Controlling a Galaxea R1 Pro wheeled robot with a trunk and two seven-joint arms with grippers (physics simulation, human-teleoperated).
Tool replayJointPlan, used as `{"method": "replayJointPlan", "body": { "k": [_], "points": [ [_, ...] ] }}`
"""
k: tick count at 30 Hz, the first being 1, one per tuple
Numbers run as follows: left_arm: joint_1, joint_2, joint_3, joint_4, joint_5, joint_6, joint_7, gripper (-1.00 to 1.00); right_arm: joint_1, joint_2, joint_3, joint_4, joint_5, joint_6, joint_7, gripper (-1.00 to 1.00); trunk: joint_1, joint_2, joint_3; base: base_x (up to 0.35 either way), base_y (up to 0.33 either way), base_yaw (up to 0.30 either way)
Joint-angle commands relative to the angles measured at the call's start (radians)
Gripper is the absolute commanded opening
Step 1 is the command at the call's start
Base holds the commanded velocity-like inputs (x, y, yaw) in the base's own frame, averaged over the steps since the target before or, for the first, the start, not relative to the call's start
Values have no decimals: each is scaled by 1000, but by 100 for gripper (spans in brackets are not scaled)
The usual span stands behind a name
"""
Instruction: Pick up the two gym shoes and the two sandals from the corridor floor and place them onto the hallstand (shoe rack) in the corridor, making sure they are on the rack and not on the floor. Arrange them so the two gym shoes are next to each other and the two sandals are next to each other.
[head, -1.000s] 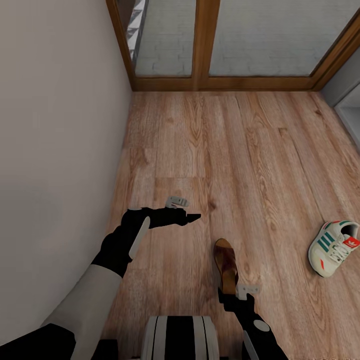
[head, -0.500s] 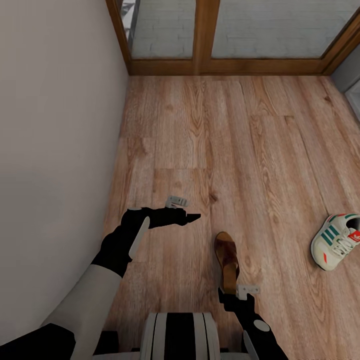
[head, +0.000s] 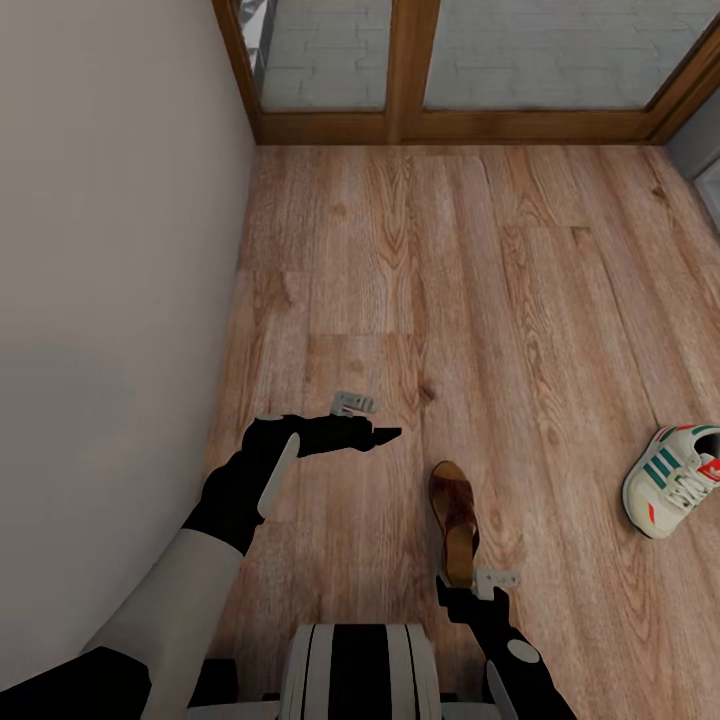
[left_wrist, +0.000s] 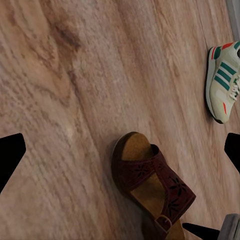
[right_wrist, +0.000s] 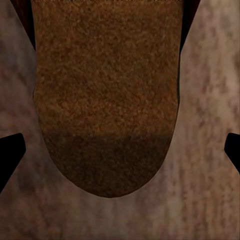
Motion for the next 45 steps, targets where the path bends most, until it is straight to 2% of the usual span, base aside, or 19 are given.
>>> {"method": "replayJointPlan", "body": {
  "k": [1, 33, 45],
  "points": [
    [0, 0, 0, 0, 10, 9, 3, 100, 0, 0, -1, -2, -2, 6, -2, 100, 0, 0, -1, 0, 0, 0],
    [0, 0, -1, -6, 10, 8, 5, 100, 0, 0, -1, -1, -2, 6, -2, 100, 0, 0, -1, 1, 0, 0],
    [-1, 0, 0, 2, 10, 9, 6, 100, 0, 0, -1, -1, -2, 6, -1, 100, 0, 0, -1, 79, 0, 0]
  ]
}}
